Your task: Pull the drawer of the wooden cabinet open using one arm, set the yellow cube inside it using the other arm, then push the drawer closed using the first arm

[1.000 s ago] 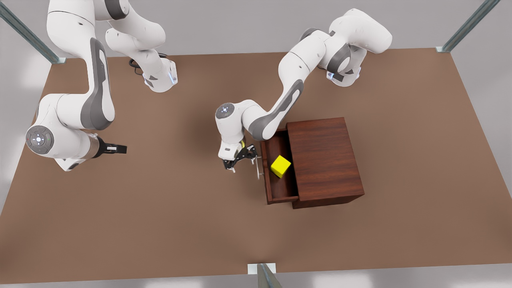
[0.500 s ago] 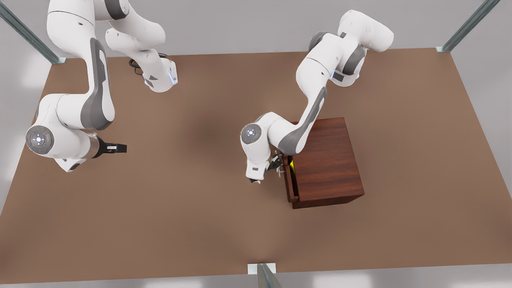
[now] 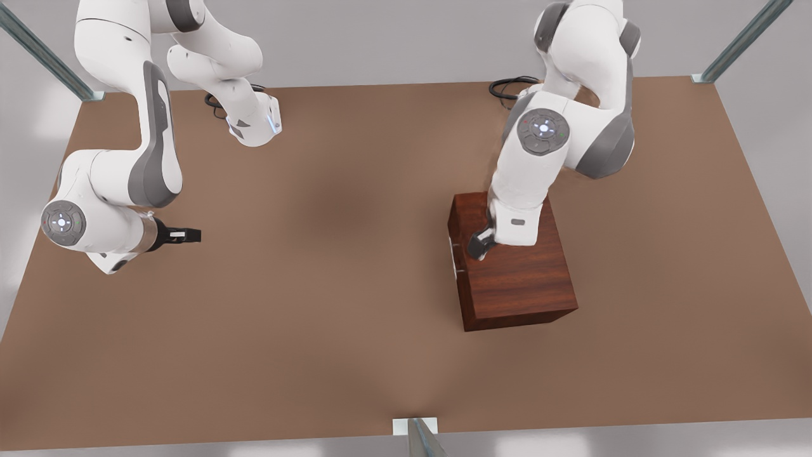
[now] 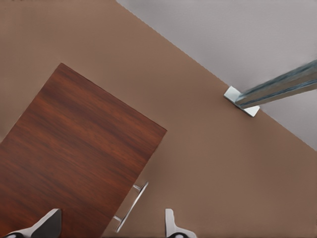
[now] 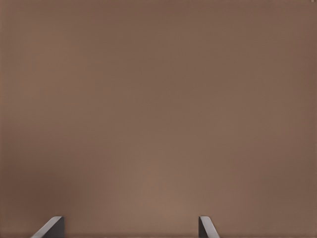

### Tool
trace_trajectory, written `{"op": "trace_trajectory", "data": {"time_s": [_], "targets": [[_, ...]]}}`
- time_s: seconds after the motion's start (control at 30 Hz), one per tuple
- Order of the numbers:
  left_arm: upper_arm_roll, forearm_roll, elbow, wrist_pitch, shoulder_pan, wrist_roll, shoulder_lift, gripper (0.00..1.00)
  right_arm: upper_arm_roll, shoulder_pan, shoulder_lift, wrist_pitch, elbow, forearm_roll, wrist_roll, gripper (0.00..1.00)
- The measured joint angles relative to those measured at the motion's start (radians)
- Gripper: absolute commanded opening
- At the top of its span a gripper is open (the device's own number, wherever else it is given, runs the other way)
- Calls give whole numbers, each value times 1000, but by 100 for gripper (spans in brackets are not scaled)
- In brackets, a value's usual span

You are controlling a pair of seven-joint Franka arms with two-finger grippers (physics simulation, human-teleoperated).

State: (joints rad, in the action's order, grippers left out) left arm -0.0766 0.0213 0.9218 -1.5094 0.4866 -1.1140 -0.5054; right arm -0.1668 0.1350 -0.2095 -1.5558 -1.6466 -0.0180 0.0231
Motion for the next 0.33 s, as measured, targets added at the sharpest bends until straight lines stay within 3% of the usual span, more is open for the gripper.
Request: {"op": "trace_trajectory", "data": {"time_s": [0.03, 0.1, 0.13, 0.33], "targets": [[-2, 31, 36, 40, -76, 37, 22, 100, 0, 0, 0, 0, 0, 0, 1, 100], [-7, 70, 419, 3, -173, 120, 244, 100, 0, 0, 0, 1, 0, 0, 3, 100], [-8, 82, 517, -24, -200, 159, 305, 100, 0, 0, 0, 1, 0, 0, 4, 100], [-2, 109, 581, -116, -186, 356, 341, 100, -1, -1, -2, 2, 1, 0, 8, 100]]}}
